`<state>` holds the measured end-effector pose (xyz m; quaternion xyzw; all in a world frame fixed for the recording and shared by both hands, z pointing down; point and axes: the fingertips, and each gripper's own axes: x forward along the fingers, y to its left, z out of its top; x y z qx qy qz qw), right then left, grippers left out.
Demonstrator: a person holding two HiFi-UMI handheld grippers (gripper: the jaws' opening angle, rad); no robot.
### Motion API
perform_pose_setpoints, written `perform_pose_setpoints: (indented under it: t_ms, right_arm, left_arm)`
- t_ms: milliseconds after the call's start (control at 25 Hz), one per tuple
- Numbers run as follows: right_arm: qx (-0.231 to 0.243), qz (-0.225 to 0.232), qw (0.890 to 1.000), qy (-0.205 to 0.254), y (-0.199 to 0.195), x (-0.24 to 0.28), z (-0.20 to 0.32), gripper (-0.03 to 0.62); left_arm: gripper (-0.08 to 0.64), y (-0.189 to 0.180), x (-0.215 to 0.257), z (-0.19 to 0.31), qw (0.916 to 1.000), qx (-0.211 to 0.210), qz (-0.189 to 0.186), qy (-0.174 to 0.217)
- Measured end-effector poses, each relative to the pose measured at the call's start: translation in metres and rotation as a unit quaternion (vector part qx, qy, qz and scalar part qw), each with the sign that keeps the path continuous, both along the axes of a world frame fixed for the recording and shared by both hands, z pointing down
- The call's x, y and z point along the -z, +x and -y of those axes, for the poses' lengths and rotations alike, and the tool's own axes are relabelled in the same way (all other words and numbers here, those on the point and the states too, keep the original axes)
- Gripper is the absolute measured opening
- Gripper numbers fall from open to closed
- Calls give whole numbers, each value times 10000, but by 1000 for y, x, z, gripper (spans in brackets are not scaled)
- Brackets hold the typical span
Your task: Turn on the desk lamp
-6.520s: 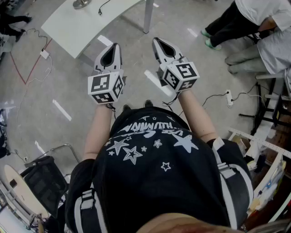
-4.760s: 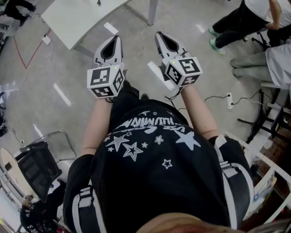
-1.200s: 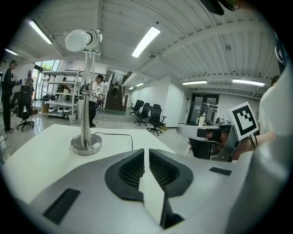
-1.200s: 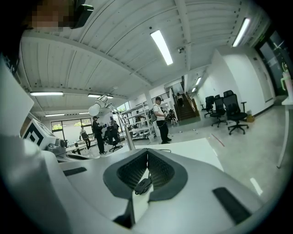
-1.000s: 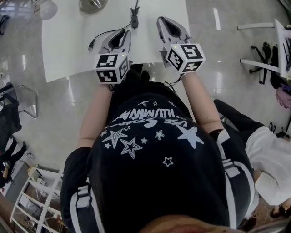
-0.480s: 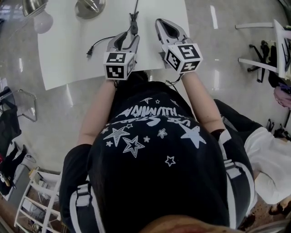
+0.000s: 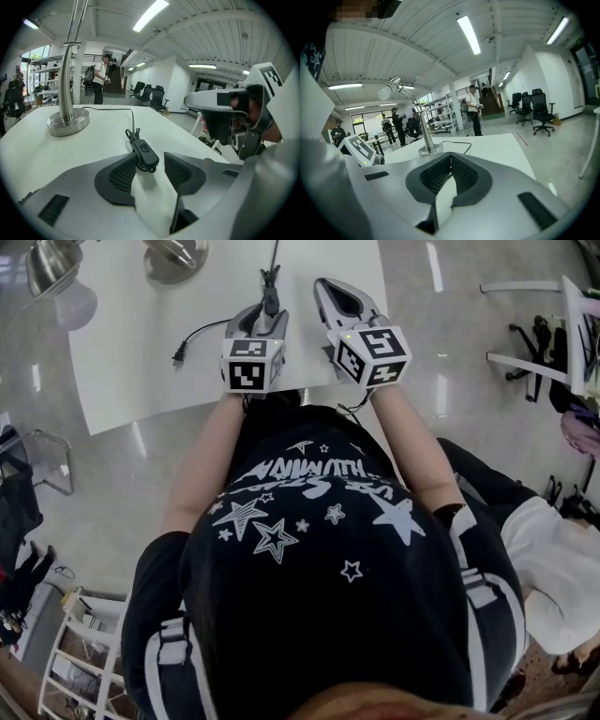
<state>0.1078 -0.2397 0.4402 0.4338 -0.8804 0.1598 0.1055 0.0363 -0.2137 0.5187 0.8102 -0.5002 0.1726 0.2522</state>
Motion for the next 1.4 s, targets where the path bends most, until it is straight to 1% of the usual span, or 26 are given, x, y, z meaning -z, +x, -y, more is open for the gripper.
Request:
perform_pose_setpoints:
  t_ms: [280, 440, 560, 720, 800, 960, 1160, 1400]
  right_arm:
    - [121, -92, 9999, -71, -10, -7, 3, 6]
    - [141, -104, 9998, -88, -14, -8, 6, 6]
    - [169, -131, 9997, -109, -18, -10, 8, 6]
    - [286, -199, 9993, -150, -25, -15, 10, 6]
    - [474, -294, 9983, -174, -32, -20, 12, 6]
    - [1082, -435, 9925, -357, -52, -33, 12, 6]
    - [1796, -694, 9793, -624, -73, -53, 10, 6]
    - [2338, -784, 9647, -925, -90, -69, 9, 6]
  left_arm:
    - [181, -1, -13, 6, 9999, 75, 82, -73]
    - [179, -4, -11, 8, 9999, 131, 42, -42]
    - [179, -6, -10, 9, 9999, 91, 0, -47]
    - [169, -9, -9, 9, 10000, 7, 69, -9]
    - [164, -11, -9, 10, 9999, -41, 149, 28]
    - [156, -14, -7, 12, 9995, -119, 268, 68]
    - [153, -17, -9, 12, 9992, -236, 330, 57]
    - [153, -19, -10, 13, 9982, -408, 432, 54]
